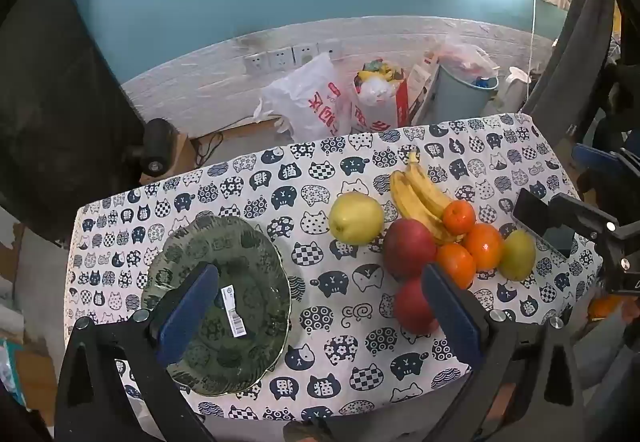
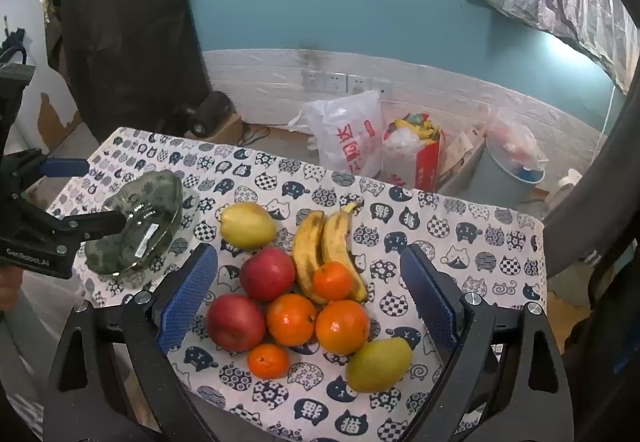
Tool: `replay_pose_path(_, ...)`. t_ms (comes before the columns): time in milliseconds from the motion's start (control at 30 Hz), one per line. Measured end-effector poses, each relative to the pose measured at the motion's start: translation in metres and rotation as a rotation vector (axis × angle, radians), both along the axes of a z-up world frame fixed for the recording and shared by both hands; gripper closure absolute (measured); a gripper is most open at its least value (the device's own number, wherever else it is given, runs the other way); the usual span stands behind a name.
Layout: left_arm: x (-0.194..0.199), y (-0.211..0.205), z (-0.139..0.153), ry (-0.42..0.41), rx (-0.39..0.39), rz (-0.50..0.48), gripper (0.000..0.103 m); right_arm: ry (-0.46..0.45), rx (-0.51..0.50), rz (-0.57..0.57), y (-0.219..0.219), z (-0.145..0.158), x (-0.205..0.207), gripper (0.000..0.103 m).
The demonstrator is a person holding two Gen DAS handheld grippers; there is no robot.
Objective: Organize fruits
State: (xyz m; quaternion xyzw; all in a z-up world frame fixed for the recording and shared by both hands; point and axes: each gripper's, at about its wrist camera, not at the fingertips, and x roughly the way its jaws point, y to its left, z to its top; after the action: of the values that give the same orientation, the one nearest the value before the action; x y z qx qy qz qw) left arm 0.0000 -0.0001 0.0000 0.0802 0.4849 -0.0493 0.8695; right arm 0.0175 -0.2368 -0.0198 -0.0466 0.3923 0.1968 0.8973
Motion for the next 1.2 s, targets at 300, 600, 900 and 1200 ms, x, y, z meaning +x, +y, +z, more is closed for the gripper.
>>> replay_pose_path(300,-0.001,0.001,0.001,-0.005,0.001,0.002,0.001,-0.001,-0.017,-0.005,0.004,-0.001,0.000,0.012)
replay_pose_path(600,0.000,0.001,-0.003,0.000,0.004,-0.014,0.001,0.022,-0.009,0.006,0.004,-0.003,0.001,0.012)
replay_pose_path(900,-0.001,0.001,-0.004,-0.003,0.003,-0.018,0.001,0.016,-0.022,0.007,0.006,-0.004,0.001,0.012)
replay_pose_path(1200,-0.002,0.001,-0.006,0.003,0.001,-0.019,0.001,0.023,-0.018,0.006,0.004,-0.004,0.002,0.012)
